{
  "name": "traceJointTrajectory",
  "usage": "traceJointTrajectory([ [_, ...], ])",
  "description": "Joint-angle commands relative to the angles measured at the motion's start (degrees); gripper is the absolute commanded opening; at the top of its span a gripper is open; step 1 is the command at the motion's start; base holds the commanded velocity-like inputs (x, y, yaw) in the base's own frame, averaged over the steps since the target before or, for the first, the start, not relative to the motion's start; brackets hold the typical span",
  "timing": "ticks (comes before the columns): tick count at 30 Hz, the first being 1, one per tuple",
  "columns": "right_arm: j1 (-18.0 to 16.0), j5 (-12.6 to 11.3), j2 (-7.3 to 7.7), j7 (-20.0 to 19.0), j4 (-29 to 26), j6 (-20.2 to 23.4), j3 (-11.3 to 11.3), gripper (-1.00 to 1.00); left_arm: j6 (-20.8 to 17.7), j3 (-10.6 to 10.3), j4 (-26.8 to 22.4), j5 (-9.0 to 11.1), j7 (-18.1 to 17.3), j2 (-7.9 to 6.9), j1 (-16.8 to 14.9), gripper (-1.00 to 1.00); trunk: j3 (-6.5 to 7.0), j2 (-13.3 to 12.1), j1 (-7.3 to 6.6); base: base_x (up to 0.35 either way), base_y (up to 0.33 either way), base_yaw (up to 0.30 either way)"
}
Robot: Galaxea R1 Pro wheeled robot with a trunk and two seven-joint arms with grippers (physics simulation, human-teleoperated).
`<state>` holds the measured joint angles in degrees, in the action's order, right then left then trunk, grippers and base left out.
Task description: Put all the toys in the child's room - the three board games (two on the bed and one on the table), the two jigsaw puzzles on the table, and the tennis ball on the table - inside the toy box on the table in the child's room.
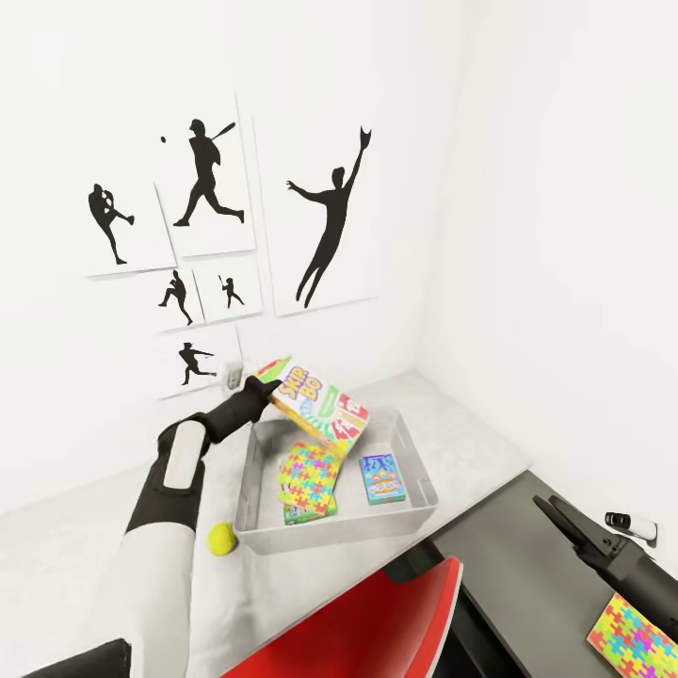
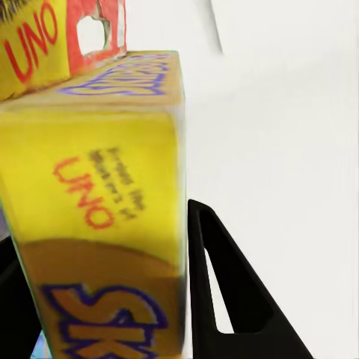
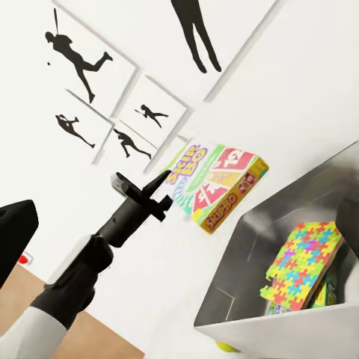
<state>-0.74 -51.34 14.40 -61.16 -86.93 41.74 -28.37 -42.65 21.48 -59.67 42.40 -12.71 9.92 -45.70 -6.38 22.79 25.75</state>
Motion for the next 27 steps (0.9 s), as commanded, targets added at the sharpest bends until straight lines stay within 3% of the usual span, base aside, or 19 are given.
traceJointTrajectory([
  [1, 0.0, -0.3, 0.01, 0.0, 0.0, 0.4, 0.0, 1.00, 0.8, -2.7, 0.1, 3.6, 2.5, 0.08, -0.1, -1.00, -0.13, 0.1, 0.04, 0.000, 0.000, 0.000],
  [2, 0.0, -0.3, 0.01, 0.0, 0.0, 0.4, 0.0, 1.00, 1.5, -4.1, 0.2, 5.5, 3.7, 0.08, -0.1, -1.00, -0.13, 0.1, 0.04, 0.000, 0.000, 0.000],
  [4, 0.0, -0.2, 0.06, 0.0, 0.0, 0.4, 0.0, 1.00, 5.3, -9.2, 0.3, 12.4, 8.0, 0.08, -0.1, -1.00, -0.13, 0.1, 0.04, 0.000, 0.000, 0.000],
  [5, 0.0, -0.2, 0.06, 0.0, 0.0, 0.4, -0.1, 1.00, 6.3, -10.5, 0.4, 14.0, 9.0, 0.08, 0.0, -1.00, -0.13, 0.1, 0.04, 0.000, 0.000, 0.000],
  [6, 0.0, -0.2, 0.08, 0.0, 0.0, 0.4, -0.1, 1.00, 8.4, -13.1, 0.6, 16.7, 10.8, 0.08, 0.0, -1.00, -0.13, 0.1, 0.04, 0.000, 0.000, 0.000],
  [9, 0.0, -0.2, 0.09, 0.0, 0.0, 0.4, -0.1, 1.00, 12.4, -18.1, 1.9, 21.0, 13.1, 0.08, 0.0, -1.00, -0.13, 0.1, 0.04, 0.000, 0.000, 0.000],
  [15, 0.0, -0.2, 0.11, -0.1, 0.0, 0.9, -0.1, 1.00, 26.2, -28.6, 8.3, 31.0, 14.7, 0.08, 0.1, -1.00, -0.13, 0.1, 0.04, 0.000, 0.000, 0.000],
  [22, 0.0, -0.1, 0.12, -0.1, 0.0, 1.9, -0.2, 1.00, 36.0, -35.7, 10.8, 38.6, 15.5, 0.08, 0.2, -1.00, -0.13, 0.1, 0.04, 0.000, 0.000, 0.000],
  [27, 0.0, -0.1, 0.10, -0.1, -0.4, 1.9, -0.3, 1.00, 38.9, -37.9, 11.2, 42.6, 19.7, 0.08, 0.5, -1.00, -0.13, 0.1, 0.04, 0.000, 0.000, 0.000],
])
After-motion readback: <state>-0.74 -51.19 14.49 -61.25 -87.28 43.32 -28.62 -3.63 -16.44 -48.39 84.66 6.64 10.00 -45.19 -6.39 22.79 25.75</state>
